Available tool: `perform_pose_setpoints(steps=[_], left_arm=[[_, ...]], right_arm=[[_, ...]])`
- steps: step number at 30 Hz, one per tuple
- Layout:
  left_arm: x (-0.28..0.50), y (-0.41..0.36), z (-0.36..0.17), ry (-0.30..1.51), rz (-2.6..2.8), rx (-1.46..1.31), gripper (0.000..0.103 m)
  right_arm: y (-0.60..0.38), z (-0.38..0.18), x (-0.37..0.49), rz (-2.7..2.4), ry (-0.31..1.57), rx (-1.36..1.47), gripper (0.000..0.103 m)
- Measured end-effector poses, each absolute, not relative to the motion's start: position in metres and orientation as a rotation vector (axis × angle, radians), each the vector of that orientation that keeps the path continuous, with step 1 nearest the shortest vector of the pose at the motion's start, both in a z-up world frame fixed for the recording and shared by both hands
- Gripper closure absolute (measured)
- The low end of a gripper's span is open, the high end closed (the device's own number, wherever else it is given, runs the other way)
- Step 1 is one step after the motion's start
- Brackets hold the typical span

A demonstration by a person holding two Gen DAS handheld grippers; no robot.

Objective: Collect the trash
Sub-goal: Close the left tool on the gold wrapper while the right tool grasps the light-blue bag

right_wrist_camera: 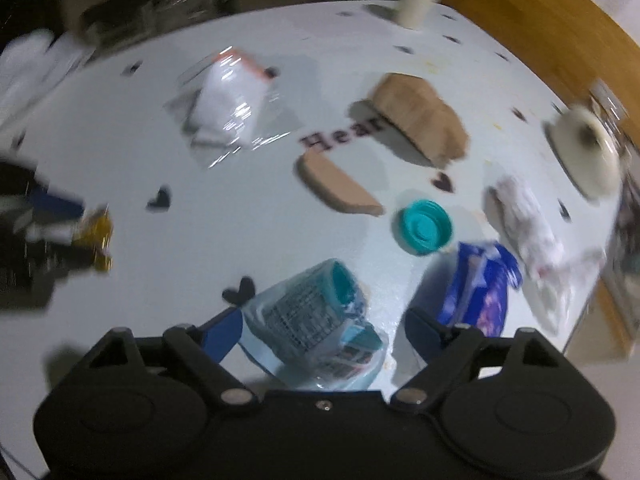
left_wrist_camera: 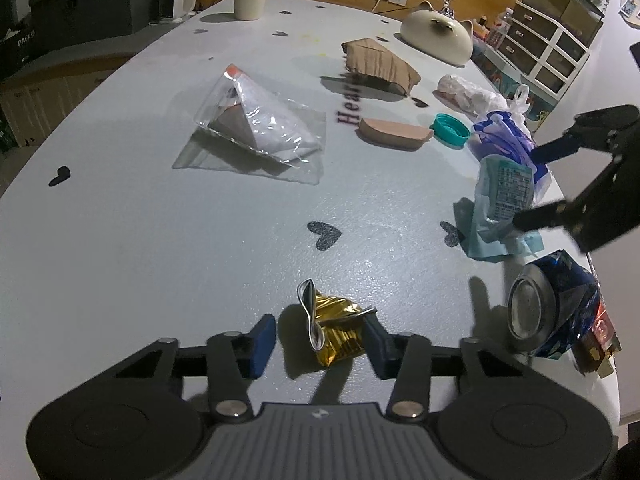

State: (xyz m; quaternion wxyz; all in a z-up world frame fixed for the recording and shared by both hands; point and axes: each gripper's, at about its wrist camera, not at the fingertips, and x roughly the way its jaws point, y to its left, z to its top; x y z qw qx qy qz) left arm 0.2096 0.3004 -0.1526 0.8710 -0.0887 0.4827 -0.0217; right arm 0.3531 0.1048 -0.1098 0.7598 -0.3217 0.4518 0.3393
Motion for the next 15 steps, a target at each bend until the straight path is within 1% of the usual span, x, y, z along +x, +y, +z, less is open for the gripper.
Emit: perform_pose_setpoints(steps=[2,4,5,6,8,9,10,11,15], left_arm=[[0.211,0.301,-0.153,1.013,-0.049,-0.190,0.066],[0.212,0.300,-0.154,1.022,-0.053,-0.190,0.070],[0.212,0.300,-0.154,1.027,-0.057,-0.191,0.074],[0.212,0.300,-0.155,1.032,-0.060,-0.194,0.080],[0.212,0.301,-0.156,1.034,-0.064,-0.202,0.083],[0.212,0.301,-0.155,1.032,-0.061,-0.201,0.088],[0.212,0.302,-0.155,1.029,-0.058,-0.200,0.089],[0.212,0.302,-0.154,1.029,-0.052,-0.195,0.094],[0.214,0.301,-0.151,1.023,-0.040,-0.177,0.095]], right_arm=[[0.110,-0.119,0.351,0.753,0.981,-0.763,0.016],[0.112,-0.128,0.351,0.750,0.988,-0.789,0.023],[0.112,-0.133,0.351,0.743,0.996,-0.790,0.024],[0.112,-0.136,0.350,0.735,1.000,-0.787,0.026],[0.110,-0.141,0.350,0.728,1.018,-0.762,0.038],[0.109,-0.143,0.350,0.719,1.028,-0.748,0.038],[0.108,-0.144,0.348,0.704,1.019,-0.742,0.039],[0.108,-0.144,0.347,0.693,1.009,-0.737,0.042],[0.105,-0.143,0.347,0.632,1.003,-0.684,0.055]])
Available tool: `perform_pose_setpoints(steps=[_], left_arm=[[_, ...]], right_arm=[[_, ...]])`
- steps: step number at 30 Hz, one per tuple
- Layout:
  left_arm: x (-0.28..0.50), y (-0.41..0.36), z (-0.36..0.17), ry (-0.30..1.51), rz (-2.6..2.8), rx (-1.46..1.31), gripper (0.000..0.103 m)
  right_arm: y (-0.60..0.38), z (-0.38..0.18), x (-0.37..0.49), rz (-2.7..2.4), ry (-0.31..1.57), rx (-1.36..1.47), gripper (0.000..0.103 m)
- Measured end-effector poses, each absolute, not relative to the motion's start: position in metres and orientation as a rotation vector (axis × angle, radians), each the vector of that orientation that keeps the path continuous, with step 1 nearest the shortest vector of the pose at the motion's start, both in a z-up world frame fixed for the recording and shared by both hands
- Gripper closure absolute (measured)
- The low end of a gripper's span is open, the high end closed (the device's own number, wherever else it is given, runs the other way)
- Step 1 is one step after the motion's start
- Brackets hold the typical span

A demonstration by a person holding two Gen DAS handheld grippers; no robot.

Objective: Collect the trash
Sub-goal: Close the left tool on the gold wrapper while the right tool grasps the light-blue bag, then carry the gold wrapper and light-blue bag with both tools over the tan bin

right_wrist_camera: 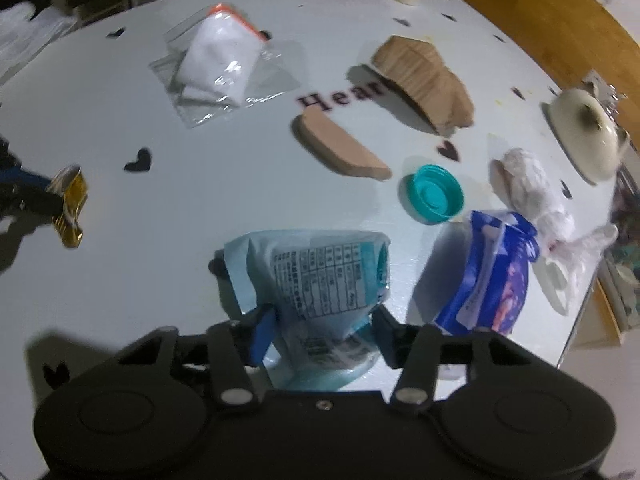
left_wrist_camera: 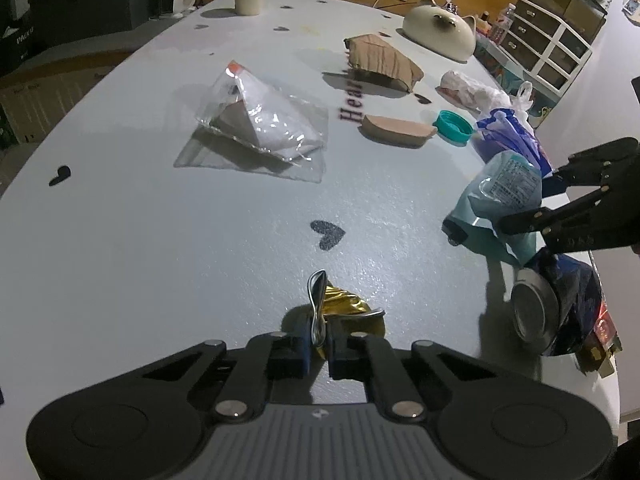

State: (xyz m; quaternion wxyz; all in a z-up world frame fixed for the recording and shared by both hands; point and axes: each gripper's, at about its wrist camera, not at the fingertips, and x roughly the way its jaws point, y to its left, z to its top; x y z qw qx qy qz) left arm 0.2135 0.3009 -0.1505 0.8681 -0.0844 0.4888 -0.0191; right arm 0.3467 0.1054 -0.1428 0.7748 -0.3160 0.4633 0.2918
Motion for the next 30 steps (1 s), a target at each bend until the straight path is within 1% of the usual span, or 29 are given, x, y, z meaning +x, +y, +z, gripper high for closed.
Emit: perform_pose_setpoints(steps=[1,7,12,19,30], left_arm=[[0.213,0.301,-0.148,1.015,-0.036,-0.174,0.095],[0.216,0.302,-0.130,0.973,-0.014,-0.163,0.095],[0.216,0.302,-0.113,0.936,0.002,-0.156,0.095],[0.213,0.297,-0.088,0.897,-0.001,-0.142,0.095],[0.193,0.279,-0.048,0.818,-0.031,-0.120,0.095]], right_arm=[[0.104,-0.142,0.348,0.621,1.007,-0.664,0.057],[0.095,-0.129,0.350,0.522,0.996,-0.534,0.061],[0.088,-0.106,0.347,0.464,0.926,-0.423,0.062],[0.079,-0.077,0.334,0.400,0.883,-0.307,0.062],[0.057,-0.041,0.280,0.277,0.813,-0.136,0.062]])
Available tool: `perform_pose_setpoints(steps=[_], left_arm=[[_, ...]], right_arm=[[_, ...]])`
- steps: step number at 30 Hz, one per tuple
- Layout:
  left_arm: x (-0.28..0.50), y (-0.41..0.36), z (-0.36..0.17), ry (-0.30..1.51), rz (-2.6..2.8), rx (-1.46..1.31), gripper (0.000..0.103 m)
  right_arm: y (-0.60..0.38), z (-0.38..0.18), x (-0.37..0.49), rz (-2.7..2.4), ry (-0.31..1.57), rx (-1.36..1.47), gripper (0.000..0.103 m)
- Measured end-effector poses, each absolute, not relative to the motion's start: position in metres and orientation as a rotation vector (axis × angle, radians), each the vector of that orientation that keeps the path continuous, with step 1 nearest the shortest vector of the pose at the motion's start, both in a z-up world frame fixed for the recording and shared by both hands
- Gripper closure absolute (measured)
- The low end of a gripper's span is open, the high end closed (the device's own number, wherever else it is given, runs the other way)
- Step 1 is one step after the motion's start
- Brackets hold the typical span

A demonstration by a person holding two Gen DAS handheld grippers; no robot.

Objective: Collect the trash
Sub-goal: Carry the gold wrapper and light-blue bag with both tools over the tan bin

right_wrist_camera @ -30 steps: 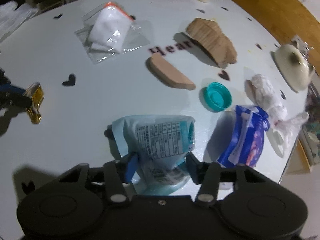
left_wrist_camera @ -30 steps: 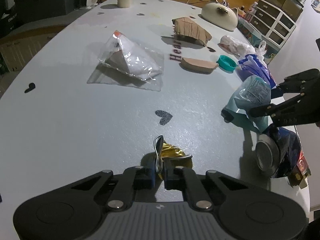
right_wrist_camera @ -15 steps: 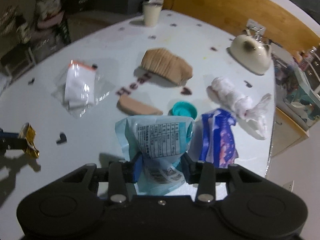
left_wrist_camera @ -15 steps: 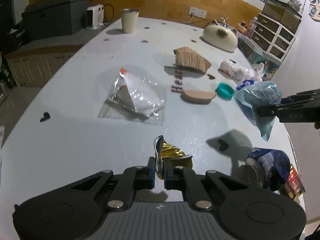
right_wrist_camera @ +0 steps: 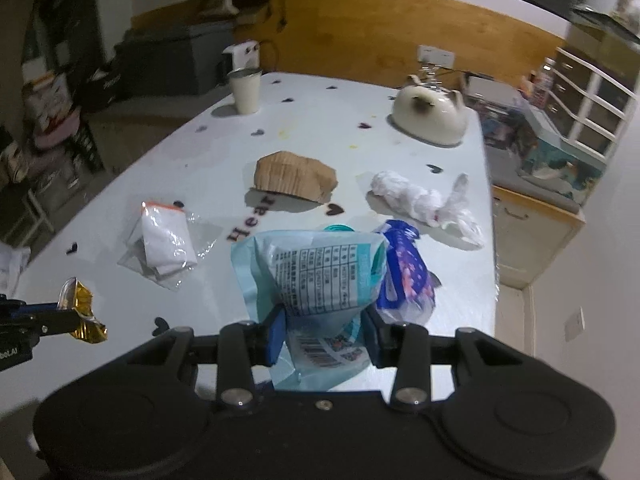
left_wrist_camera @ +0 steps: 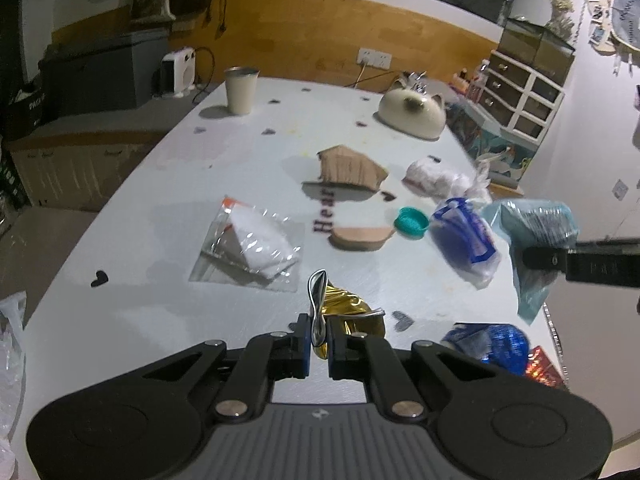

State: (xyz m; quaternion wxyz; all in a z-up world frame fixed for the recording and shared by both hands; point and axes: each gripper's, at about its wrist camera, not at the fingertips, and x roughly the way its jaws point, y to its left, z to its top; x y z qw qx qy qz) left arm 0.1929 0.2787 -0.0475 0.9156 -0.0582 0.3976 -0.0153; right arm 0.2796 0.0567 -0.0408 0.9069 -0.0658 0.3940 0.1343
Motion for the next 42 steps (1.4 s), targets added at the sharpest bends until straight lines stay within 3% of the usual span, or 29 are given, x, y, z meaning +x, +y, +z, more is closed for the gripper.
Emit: perform_pose_setpoints(steps=[20,42], left_arm=[[0.166,0.209,-0.023,0.751,-0.123,-0.069,0.095],[0.226,0.007,-0.033,0.770,-0.033,-0.055,0.095]], right_arm=[[-0.006,-0.015,0.190,0.138,0.773,0.101,0.065],[-0.201,-0.037,0.247,0.209,0.818,0.142,0.065]])
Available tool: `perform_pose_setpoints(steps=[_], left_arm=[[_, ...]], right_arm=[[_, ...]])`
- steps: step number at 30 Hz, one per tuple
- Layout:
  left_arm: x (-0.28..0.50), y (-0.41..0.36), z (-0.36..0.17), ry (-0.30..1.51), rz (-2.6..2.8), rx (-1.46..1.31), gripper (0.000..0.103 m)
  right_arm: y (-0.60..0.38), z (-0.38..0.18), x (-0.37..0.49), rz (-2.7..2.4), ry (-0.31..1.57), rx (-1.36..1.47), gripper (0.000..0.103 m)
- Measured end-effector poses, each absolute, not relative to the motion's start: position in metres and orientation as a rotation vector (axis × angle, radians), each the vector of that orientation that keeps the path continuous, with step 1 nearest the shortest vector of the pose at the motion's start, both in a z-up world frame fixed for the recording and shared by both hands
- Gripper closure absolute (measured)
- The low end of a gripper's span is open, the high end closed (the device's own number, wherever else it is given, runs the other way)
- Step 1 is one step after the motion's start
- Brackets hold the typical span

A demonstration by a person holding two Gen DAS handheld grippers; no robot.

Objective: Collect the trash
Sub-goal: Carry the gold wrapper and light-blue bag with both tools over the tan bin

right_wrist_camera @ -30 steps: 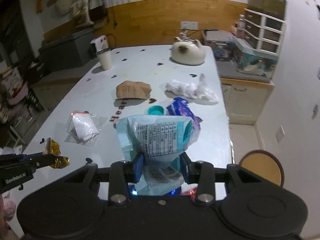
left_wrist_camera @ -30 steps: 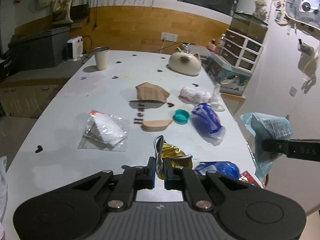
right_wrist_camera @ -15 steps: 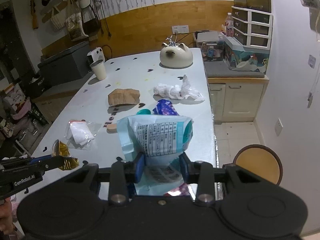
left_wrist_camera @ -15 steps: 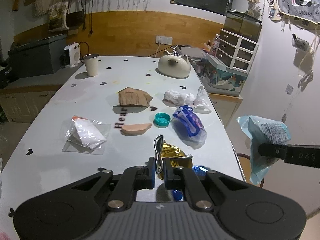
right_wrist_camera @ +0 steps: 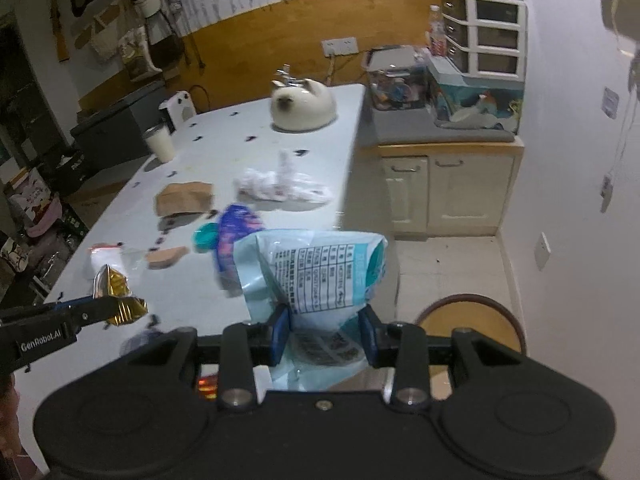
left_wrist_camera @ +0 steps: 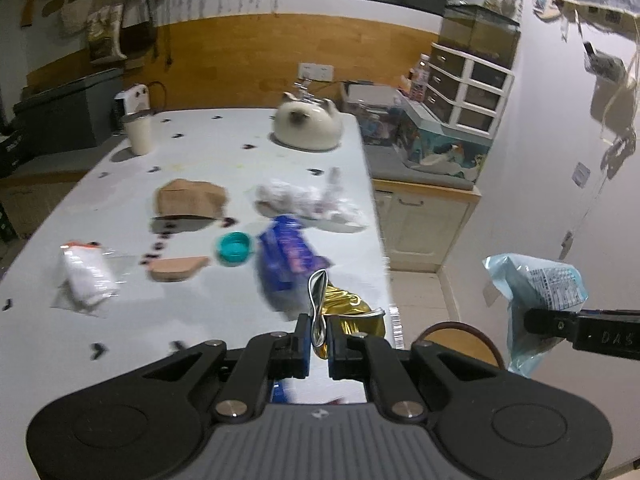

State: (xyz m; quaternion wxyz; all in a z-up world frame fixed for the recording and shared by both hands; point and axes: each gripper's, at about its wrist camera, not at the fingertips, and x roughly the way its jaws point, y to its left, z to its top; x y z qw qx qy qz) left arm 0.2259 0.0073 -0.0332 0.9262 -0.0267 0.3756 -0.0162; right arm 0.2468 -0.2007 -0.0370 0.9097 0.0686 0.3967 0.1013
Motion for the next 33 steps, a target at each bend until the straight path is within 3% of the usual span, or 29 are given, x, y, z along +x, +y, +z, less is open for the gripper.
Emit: perform_pose_setpoints(steps=[15,33], left_arm=[[0.312,-0.121,-0.100,0.893,-0.152,-0.021,0.095],[0.416,-0.209,-0.251,1.157,-0.236,-0.072,0.095]], right_arm=[[-0.328,-0.107,0.310,0.112,0.947,0.201,0.065],[-0.405,-0.261,0.380,-0.049,1.157,0.312,0.065]])
